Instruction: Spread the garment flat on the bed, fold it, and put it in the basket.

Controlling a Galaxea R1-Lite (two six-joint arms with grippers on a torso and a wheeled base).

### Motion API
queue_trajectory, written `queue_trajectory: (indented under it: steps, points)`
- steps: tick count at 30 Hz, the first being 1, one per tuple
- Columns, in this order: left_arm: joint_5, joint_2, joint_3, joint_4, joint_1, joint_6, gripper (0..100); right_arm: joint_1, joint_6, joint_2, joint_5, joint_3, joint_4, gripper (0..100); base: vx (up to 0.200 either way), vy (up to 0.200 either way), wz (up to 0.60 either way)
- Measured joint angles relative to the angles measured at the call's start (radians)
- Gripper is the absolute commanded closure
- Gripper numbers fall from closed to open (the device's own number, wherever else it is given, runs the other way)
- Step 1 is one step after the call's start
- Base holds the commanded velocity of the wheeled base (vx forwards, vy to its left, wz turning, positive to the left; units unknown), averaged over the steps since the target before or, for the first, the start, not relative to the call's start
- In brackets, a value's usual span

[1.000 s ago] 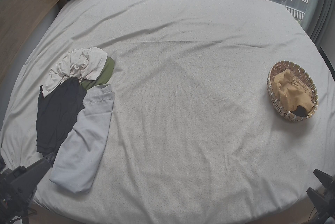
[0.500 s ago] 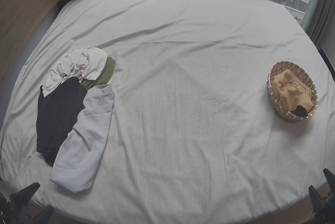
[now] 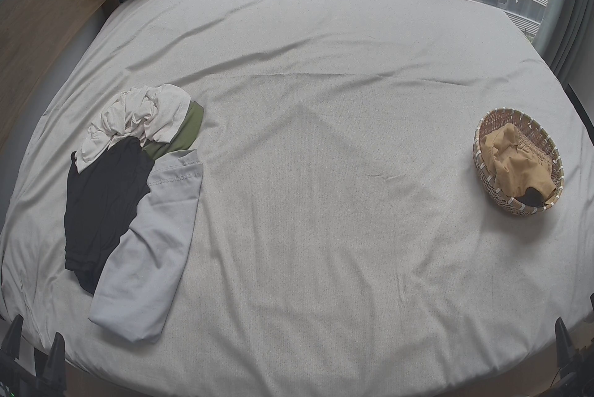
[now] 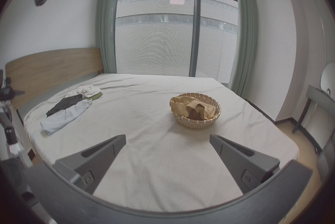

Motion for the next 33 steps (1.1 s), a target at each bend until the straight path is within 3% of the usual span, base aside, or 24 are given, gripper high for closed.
queue_trajectory:
  steps: [5, 13, 21, 28, 33]
  points:
    - [0.001, -0.011, 0.0, 0.005, 0.004, 0.02, 0, -0.001, 0.084, -0.003, -0.037, 0.0, -0.003, 0, 0.0, 0.0, 0.0]
    - [-0.015, -0.014, 0.0, 0.03, 0.005, 0.056, 0, -0.004, 0.034, -0.004, -0.078, 0.0, -0.038, 0, 0.0, 0.0, 0.0]
    - [-0.026, -0.014, 0.0, 0.029, 0.004, 0.058, 0, -0.003, 0.027, -0.004, -0.011, -0.008, 0.05, 0, 0.0, 0.0, 0.0]
    - [-0.029, -0.014, 0.0, 0.028, 0.004, 0.058, 0, -0.006, -0.022, -0.004, -0.022, -0.006, 0.039, 0, 0.0, 0.0, 0.0]
    - [-0.029, -0.014, 0.0, 0.028, 0.004, 0.058, 0, 0.0, 0.026, 0.002, -0.025, -0.001, 0.049, 0, 0.0, 0.0, 0.0]
